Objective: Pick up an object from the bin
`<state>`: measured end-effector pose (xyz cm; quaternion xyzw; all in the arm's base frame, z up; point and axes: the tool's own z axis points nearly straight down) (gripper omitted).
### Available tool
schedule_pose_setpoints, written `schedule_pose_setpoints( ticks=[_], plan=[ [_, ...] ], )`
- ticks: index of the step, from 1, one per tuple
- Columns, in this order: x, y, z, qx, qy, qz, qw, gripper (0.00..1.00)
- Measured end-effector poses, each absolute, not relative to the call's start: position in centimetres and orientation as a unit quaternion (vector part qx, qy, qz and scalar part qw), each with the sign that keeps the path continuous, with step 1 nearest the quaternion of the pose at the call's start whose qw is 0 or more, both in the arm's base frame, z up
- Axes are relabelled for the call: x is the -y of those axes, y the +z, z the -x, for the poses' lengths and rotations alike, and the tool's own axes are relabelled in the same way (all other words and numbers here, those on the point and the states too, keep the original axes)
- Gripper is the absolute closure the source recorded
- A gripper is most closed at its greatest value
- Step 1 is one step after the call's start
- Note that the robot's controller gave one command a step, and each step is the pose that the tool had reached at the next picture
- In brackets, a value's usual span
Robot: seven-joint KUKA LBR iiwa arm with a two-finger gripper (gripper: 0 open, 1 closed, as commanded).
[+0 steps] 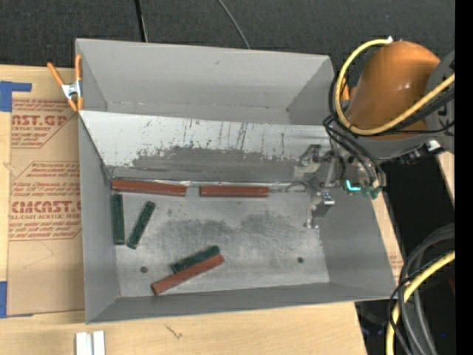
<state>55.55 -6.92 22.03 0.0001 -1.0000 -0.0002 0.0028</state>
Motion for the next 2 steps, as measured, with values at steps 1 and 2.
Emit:
schedule_pose_setpoints(
  ticks=[1,2],
  plan=[
    [6.9,22.4,-55.7,1.000,0.000,-0.001,-0.001,0.00],
    [6.8,17.3,-52.1,0.999,0.000,-0.032,-0.003,0.00]
  ],
)
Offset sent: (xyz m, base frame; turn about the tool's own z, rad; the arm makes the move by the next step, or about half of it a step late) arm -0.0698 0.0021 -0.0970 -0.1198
